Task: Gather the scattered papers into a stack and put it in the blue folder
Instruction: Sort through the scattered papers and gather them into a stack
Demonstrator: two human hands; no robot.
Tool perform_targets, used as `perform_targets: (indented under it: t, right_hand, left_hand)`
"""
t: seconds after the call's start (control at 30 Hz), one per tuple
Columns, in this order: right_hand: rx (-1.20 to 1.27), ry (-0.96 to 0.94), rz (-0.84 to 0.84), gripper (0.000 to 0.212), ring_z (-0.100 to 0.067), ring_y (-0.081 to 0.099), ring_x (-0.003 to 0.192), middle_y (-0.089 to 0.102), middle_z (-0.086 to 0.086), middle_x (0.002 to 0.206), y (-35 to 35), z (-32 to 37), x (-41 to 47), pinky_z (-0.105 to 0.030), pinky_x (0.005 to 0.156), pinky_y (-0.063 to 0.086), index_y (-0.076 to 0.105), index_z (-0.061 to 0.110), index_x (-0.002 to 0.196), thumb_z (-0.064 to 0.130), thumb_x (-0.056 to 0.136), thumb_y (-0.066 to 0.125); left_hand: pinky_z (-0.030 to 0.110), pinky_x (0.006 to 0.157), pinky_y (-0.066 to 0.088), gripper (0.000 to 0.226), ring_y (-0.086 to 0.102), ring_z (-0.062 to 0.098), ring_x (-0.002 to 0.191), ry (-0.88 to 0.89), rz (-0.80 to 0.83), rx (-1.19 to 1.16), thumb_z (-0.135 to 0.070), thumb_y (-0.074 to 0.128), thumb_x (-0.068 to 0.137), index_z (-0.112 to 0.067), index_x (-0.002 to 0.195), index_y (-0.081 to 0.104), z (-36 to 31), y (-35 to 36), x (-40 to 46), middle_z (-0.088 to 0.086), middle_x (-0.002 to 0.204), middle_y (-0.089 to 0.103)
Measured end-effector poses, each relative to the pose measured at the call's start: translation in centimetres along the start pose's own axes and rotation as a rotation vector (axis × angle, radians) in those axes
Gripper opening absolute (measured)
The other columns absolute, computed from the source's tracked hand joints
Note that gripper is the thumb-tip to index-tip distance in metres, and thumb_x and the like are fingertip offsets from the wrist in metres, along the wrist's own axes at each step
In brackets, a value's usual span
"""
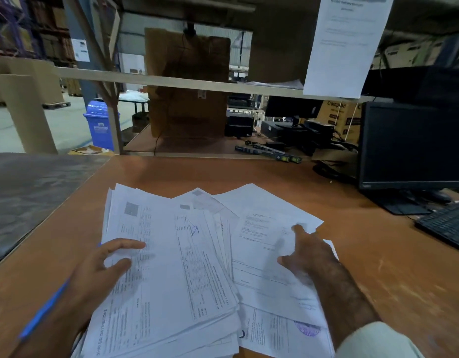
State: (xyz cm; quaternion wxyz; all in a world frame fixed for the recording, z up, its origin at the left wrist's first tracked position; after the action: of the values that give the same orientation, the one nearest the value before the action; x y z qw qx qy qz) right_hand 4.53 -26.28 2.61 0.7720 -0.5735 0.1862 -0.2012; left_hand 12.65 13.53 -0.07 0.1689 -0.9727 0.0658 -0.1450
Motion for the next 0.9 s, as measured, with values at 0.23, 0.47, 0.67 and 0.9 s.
perform_targets:
  t: [0.23,0.47,0.67,0.9]
  right_hand:
    - [0.829,0.063,0.075,0.08,-0.03,0.07,0.09,0.071,-0.016,0.105,-0.1,-0.6,-0.5,-0.025,0.059,0.055,0.051,0.027,0.139,-0.005,0.073,0.082]
    - [1.211,-0.285,0.171,0.046,-0.036,0.075,0.092,0.076,-0.017,0.111,-10.2,5.4,-4.5,-0.049,0.076,0.062,0.072,0.02,0.124,-0.006,0.087,0.066]
    - [1.555,-0.405,0.272,0.052,-0.042,0.07,0.108,0.071,-0.016,0.125,-10.0,6.8,-5.4,-0.06,0.087,0.055,0.065,0.017,0.133,-0.001,0.085,0.06]
    - [0.989,-0.355,0.453,0.049,-0.02,0.069,0.114,0.068,0.007,0.132,2.3,9.5,-1.1,-0.045,0.099,0.057,0.074,0.032,0.121,0.01,0.079,0.085]
  left_hand:
    - [0.008,0.066,0.049,0.053,0.068,0.014,0.089,0.035,-0.03,-0.078,0.018,0.057,0.089,-0.03,0.091,0.081,0.8,0.2,0.2,-0.012,0.108,0.077]
    - [-0.001,0.077,0.046,0.066,0.061,-0.016,0.102,0.024,-0.057,-0.085,0.021,0.055,0.086,-0.041,0.087,0.076,0.9,-0.1,0.4,-0.034,0.101,0.071]
    - [0.002,0.078,0.047,0.069,0.061,-0.012,0.11,0.05,-0.079,-0.09,0.021,0.056,0.084,-0.044,0.098,0.074,1.2,-0.3,0.5,-0.015,0.12,0.071]
    - [-0.005,0.09,0.034,0.029,0.046,-0.028,0.118,0.122,-0.128,-0.097,-0.029,0.055,0.102,-0.041,0.128,0.063,-1.0,-0.6,-0.1,-0.04,0.127,0.059]
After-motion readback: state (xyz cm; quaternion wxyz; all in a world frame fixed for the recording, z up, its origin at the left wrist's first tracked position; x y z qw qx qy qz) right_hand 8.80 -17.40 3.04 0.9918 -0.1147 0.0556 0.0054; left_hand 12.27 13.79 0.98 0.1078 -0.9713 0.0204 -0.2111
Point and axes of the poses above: each hand's wrist, its own x-axis towards the middle knuckle, its own y-axis out of the palm, z = x × y, the point moved 7 cm from there along x, towards the middle knuckle
